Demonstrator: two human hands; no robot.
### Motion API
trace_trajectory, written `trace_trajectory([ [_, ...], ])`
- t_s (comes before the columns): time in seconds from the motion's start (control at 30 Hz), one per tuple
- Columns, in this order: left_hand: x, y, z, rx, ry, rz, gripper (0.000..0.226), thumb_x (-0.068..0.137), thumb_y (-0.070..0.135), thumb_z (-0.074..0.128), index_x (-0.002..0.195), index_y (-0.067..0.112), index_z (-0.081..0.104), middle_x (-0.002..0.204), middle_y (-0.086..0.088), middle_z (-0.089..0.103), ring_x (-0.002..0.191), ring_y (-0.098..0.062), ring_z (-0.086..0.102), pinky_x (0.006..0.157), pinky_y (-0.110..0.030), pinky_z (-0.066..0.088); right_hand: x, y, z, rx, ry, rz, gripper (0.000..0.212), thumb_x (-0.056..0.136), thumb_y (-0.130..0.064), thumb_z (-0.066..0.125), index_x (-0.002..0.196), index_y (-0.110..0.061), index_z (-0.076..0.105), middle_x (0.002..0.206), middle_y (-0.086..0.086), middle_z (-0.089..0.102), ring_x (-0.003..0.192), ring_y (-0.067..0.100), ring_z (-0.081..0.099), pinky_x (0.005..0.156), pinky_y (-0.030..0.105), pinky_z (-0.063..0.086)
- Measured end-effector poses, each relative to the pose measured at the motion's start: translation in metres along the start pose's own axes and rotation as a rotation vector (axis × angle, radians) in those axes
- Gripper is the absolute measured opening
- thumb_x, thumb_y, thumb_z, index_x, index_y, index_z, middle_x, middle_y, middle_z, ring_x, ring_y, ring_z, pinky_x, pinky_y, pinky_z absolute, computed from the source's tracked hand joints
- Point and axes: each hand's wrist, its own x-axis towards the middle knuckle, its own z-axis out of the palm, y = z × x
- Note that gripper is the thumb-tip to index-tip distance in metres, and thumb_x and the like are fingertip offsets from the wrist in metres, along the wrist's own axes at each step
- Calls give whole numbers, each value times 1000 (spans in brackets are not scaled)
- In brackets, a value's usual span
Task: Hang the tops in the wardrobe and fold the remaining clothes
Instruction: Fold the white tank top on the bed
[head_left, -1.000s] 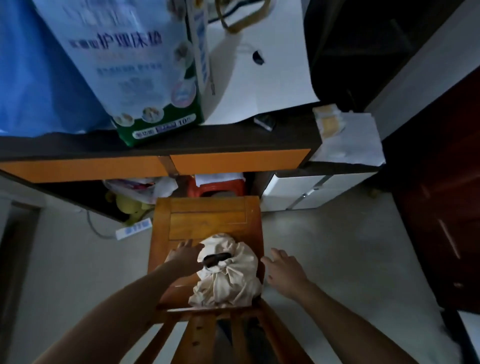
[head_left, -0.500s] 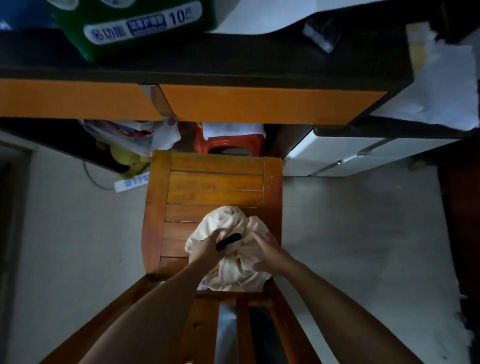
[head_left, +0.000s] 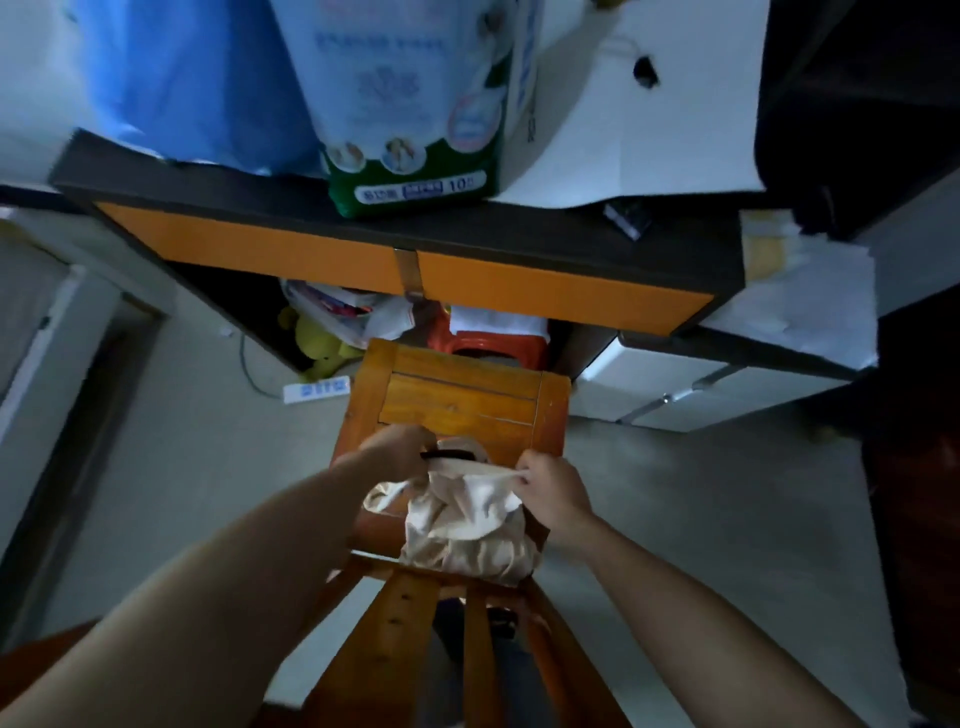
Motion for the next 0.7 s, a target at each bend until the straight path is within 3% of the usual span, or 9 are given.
trace_trajectory([
  [0.1,-50,-10,-35,-31,115,-11,30,78,12,63,108,16,65,112,-8,64,103,-25,58,82,-31,46,-11,-30,-28,-23,33,-156,11,89,-20,55,93,-12,60,95,9,67,89,26,61,61,28,38],
  [0.2,-109,-21,-65,14,212,-38,32,80,13,61,111,16,64,111,-5,64,101,-25,58,72,-26,38,-22,-67,-52,-79,43,-326,9,87,-19,56,91,-13,60,92,10,67,89,28,60,61,30,37],
  [0.33,-201,-46,-97,6,363,-119,31,82,11,55,111,11,65,107,-9,66,95,-25,60,78,-31,45,-36,-144,-81,-173,104,-580,8,85,-13,54,89,-11,60,87,11,68,84,29,61,60,32,38],
  [0.4,-256,-66,-106,-57,497,-190,29,85,12,54,110,10,67,106,-10,67,95,-25,60,78,-29,44,-51,-196,-91,-206,147,-711,7,86,-14,53,89,-11,59,84,9,67,79,28,61,58,32,43],
  [0.53,-361,-111,-108,-266,787,-277,27,84,9,56,107,10,69,99,-10,68,92,-25,60,65,-20,32,-97,-294,-95,-180,246,-942,4,86,-15,57,88,-12,59,80,6,63,78,27,60,56,28,33],
  [0.7,-475,-187,-84,-523,1114,-383,17,85,6,61,96,0,71,79,-12,63,69,-16,51,52,-17,34,-159,-414,-70,-159,287,-1169,14,87,-14,57,97,-6,61,92,17,67,88,34,60,65,33,36],
])
